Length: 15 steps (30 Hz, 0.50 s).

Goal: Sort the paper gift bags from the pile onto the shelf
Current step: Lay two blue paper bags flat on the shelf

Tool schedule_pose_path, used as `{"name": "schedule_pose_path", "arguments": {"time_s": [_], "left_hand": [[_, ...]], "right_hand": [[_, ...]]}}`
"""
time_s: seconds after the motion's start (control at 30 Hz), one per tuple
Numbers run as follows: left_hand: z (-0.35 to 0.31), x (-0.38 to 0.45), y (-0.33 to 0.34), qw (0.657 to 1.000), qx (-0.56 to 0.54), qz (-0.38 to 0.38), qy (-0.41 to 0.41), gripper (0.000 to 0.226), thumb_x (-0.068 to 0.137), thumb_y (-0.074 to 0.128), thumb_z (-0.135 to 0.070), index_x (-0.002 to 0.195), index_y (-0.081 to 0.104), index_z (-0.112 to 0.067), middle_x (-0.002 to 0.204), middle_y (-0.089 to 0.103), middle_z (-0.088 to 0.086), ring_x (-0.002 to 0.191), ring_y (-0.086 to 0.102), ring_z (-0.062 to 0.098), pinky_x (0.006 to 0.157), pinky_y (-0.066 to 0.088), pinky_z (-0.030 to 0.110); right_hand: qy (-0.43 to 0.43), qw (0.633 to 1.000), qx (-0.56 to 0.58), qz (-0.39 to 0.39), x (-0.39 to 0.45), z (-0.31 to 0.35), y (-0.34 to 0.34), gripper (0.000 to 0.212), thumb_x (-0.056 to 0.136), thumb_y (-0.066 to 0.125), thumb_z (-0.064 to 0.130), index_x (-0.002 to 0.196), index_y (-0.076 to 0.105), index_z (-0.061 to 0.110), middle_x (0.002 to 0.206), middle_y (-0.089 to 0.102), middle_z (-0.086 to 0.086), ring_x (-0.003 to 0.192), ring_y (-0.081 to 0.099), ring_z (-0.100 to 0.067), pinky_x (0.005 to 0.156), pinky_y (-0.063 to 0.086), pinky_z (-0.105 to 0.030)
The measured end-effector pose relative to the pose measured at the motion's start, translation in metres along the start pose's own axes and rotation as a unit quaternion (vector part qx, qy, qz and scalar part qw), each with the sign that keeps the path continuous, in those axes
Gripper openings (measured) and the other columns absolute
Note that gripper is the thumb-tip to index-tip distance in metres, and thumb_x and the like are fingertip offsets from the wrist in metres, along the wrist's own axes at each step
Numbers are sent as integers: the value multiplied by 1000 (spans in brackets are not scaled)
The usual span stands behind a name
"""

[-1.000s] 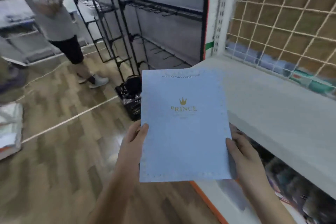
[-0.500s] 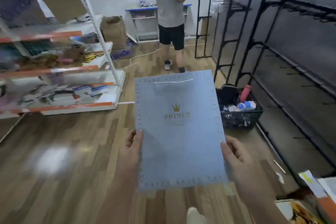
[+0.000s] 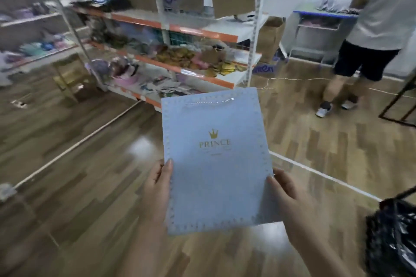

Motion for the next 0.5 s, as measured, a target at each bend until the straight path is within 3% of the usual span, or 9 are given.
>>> {"name": "schedule_pose_path", "arguments": {"time_s": [0.17, 0.27, 0.3, 0.37, 0.43, 0.5], "left_hand": [[-15, 108, -47, 994, -35, -98, -17, 21, 93, 54, -23, 75, 58, -13, 64, 69, -3, 56, 62, 13, 53, 50, 23], [-24, 178, -81, 989, -41, -137, -33, 18, 91, 57, -28, 83, 62, -13, 82, 72, 6, 73, 65, 23, 72, 52, 38], [-31, 203, -92, 987, -43, -148, -36, 17, 91, 58, -29, 86, 62, -13, 87, 71, 7, 77, 65, 25, 76, 51, 42], [-47, 253, -112, 985, -42, -166, -33, 16, 91, 57, -29, 87, 61, -14, 84, 70, 4, 73, 64, 22, 70, 50, 36], [-66, 302, -128, 983, -37, -181, -21, 18, 92, 56, -28, 82, 60, -14, 79, 68, 2, 70, 61, 20, 65, 46, 31], [-83, 349, -139, 982, -29, -184, -19, 19, 93, 55, -30, 82, 63, -17, 81, 70, -1, 71, 64, 18, 66, 48, 32]], "right_hand": [[14, 997, -28, 75, 110, -5, 106, 22, 94, 47, 7, 92, 66, 18, 93, 71, -3, 90, 61, -21, 81, 45, -39], [20, 994, -27, 101, 174, -10, 179, 22, 94, 48, 8, 92, 65, 21, 95, 70, 0, 91, 61, -19, 80, 45, -34], [20, 993, -29, 111, 195, -8, 205, 22, 94, 48, 10, 92, 65, 22, 94, 71, 5, 90, 61, -14, 76, 46, -29], [16, 991, -31, 132, 235, -2, 255, 21, 95, 48, 13, 94, 65, 24, 87, 70, 19, 83, 61, 1, 70, 44, -21], [8, 988, -38, 151, 274, 6, 302, 21, 95, 46, 12, 98, 64, 21, 81, 66, 31, 75, 58, 14, 71, 43, -20], [11, 987, -45, 157, 310, 14, 344, 20, 96, 45, 15, 97, 63, 23, 80, 66, 32, 72, 57, 16, 72, 42, -22]]}}
Point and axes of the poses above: each hand's wrist, its own x-axis towards the middle knuckle, its own y-axis out of the palm, z = x × y, the point moved 7 cm from there along x, towards the middle knuckle
